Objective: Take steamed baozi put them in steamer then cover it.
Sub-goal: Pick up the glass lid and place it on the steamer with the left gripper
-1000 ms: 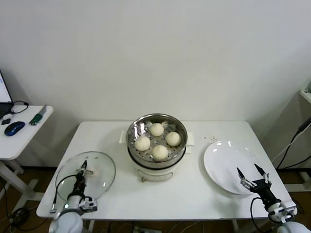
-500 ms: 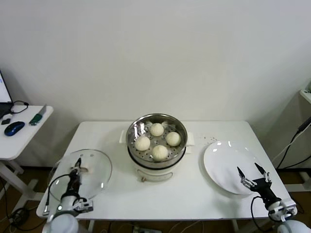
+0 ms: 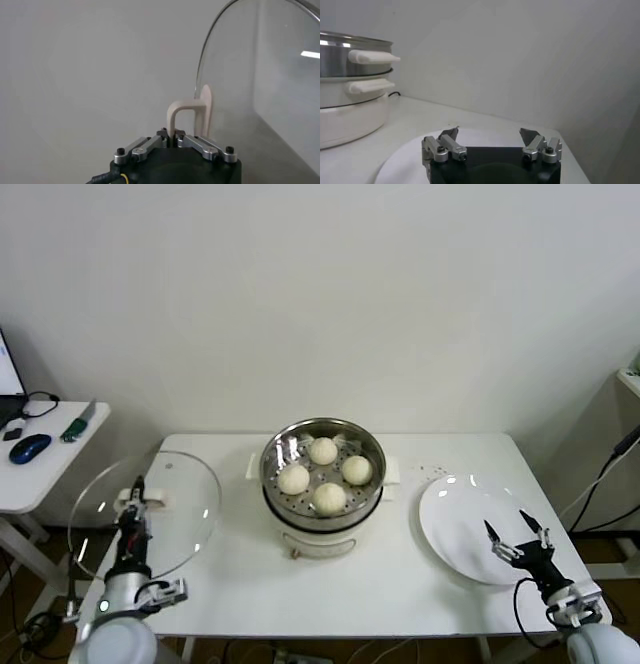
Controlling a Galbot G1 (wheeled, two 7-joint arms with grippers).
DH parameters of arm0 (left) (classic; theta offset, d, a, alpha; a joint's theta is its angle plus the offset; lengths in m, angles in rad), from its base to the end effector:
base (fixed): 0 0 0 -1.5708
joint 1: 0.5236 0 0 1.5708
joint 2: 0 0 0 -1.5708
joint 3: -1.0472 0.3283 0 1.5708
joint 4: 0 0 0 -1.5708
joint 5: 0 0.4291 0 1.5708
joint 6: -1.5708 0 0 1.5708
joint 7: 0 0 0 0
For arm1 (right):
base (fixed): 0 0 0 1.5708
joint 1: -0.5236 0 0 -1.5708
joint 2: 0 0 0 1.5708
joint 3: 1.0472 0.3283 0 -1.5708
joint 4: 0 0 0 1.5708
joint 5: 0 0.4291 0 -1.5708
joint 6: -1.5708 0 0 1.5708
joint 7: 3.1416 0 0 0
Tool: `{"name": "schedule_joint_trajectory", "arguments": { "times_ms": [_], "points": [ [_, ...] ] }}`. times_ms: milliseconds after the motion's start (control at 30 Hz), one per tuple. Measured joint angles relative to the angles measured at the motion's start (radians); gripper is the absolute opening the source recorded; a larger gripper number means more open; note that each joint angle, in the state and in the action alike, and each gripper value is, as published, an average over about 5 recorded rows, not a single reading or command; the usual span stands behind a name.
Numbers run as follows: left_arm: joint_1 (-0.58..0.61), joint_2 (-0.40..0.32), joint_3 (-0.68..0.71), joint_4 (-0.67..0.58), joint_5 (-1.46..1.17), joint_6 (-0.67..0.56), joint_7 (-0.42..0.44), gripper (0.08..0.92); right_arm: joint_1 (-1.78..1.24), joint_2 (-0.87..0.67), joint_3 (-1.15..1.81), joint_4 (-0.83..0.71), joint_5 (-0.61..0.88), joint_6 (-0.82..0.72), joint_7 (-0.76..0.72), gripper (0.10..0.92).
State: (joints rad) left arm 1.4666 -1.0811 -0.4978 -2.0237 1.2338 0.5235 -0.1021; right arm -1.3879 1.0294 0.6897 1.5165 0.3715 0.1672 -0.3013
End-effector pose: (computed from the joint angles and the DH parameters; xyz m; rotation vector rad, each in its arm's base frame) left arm 0.2999 0.0573 -0.2746 0.4293 -1.9899 -2.2296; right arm 0.3098 -0.2419 -0.3908 0.2571 -2.9419 0.2652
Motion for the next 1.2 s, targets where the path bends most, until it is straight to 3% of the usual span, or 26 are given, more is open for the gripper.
{"name": "schedule_joint_trajectory", "arguments": {
  "times_ms": [233, 467, 833, 1200],
  "points": [
    [-0.1, 0.067, 0.118, -0.077, -0.02, 0.116, 0.064, 0.147, 0.041, -0.003, -0.034, -0.013, -0.037, -0.015, 0.018, 0.823],
    [-0.277, 0.064, 0.297, -0.064, 0.012, 0.184, 0.159, 0.147, 0.066, -0.006, -0.048, -0.026, -0.058, -0.022, 0.029, 0.823],
    [-0.517, -0.049, 0.525, 0.036, 0.104, 0.213, 0.289, 0.147, 0.077, 0.004, -0.053, -0.033, -0.087, -0.027, 0.036, 0.823],
    [-0.614, -0.197, 0.63, 0.158, 0.181, 0.213, 0.338, 0.147, 0.077, 0.01, -0.045, -0.038, -0.113, -0.027, 0.039, 0.823]
  ]
}}
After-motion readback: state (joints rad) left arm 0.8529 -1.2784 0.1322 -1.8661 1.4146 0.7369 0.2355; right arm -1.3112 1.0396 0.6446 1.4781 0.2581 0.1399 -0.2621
